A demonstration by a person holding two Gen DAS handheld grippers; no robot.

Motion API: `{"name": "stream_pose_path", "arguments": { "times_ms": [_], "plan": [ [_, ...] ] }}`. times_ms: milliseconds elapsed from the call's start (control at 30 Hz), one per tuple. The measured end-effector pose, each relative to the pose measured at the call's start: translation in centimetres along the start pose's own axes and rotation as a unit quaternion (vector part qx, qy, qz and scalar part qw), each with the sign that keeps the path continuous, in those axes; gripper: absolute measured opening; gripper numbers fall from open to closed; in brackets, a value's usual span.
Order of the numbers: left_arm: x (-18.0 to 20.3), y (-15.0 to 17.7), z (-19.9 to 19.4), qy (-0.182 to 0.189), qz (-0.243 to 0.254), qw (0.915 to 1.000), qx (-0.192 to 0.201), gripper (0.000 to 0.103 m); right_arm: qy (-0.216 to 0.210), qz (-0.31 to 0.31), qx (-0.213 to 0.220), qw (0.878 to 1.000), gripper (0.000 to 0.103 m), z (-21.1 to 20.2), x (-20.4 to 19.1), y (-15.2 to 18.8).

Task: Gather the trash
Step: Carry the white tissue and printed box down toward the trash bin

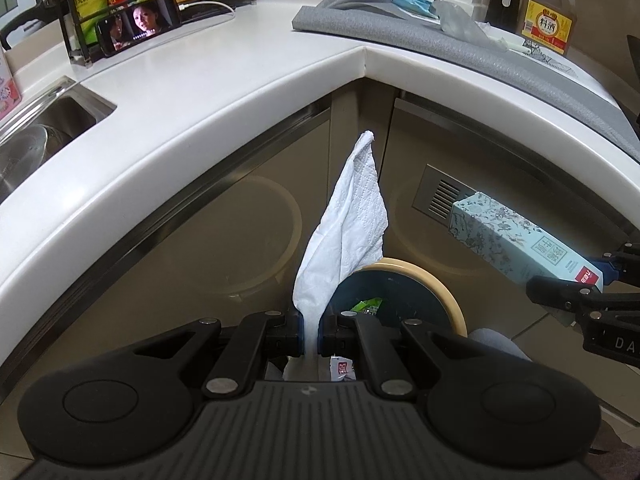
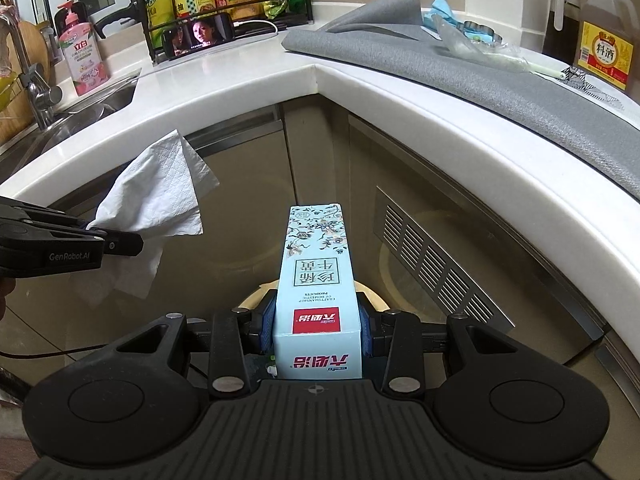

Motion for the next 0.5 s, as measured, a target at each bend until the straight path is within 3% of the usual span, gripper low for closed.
{"name": "stream_pose_path", "arguments": {
  "times_ms": [500],
  "plan": [
    [0.3,-0.3,1.9,0.003,0.002,0.9997,-0.023,0.006,0.002,0.003,-0.026,1.000,0.041,1.6,0.3,-0.3]
  ]
}}
Point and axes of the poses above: each gripper's, at about its wrist camera, not at the fingertips, and z roughly the way its jaws point, x to its right, y to its underside, the point moved 1 cm from there along z, roughly the way its jaws point, and after that the axes turned 2 degrees about -y, right-handed, at the moved point
